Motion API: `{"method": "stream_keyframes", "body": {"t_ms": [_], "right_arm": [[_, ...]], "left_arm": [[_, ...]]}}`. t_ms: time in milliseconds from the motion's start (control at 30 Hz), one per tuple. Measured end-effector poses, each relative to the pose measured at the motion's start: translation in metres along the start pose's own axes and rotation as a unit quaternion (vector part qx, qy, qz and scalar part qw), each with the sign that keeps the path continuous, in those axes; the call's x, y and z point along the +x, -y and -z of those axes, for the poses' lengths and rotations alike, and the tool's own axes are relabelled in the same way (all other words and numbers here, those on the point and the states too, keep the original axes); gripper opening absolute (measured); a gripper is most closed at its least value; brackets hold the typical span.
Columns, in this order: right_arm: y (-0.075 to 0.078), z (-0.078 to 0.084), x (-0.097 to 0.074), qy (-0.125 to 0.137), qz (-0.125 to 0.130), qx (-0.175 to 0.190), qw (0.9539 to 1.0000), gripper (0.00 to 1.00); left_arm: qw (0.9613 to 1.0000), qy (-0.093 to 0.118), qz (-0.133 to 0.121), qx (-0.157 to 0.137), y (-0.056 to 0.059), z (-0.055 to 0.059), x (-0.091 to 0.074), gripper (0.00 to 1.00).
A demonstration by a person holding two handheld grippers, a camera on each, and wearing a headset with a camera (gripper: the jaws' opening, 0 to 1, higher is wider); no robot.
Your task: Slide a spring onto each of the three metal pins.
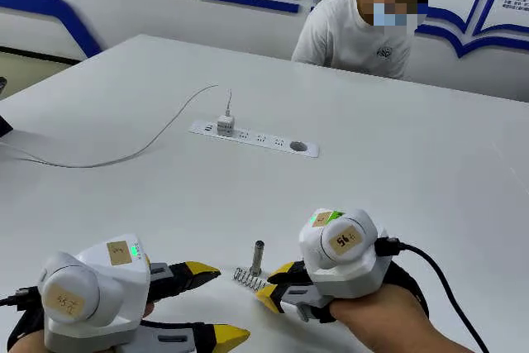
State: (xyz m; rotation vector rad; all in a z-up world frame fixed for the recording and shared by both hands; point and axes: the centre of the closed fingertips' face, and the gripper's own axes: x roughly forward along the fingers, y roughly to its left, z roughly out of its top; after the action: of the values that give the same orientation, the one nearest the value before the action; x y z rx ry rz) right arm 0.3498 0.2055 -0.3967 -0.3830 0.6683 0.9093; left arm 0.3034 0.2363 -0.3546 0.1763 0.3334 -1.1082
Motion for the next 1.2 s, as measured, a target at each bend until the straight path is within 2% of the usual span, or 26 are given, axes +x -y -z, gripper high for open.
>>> {"method": "stream_keyframes", "body": {"t_ms": [233,267,533,900,1200], "right_arm": [[0.000,0.005,0.005,-0.006,-0.001,0.004,1.0000,0.14],[0.001,0.004,0.006,-0.001,-0.001,0.008,1.0000,0.13],[-0.001,0.005,0.003,-0.001,-0.005,0.017,0.9998,0.12],[-0.008,0.005,-0.020,0.003,-0.009,0.008,0.9999,0.11],[-0.028,-0.002,-0.044,0.000,-0.031,-0.035,0.9989,0.11]], "left_arm": [[1.0000,0.000,0.000,0.000,0.000,0.000,0.000,0.51],[1.0000,-0.001,-0.001,0.000,-0.001,0.000,0.000,0.51],[1.0000,-0.003,-0.003,0.001,-0.003,0.000,-0.003,0.51],[1.0000,-0.003,0.001,0.004,0.001,-0.002,0.000,0.50],[0.9997,-0.007,0.012,0.020,0.010,-0.004,0.003,0.48]]}}
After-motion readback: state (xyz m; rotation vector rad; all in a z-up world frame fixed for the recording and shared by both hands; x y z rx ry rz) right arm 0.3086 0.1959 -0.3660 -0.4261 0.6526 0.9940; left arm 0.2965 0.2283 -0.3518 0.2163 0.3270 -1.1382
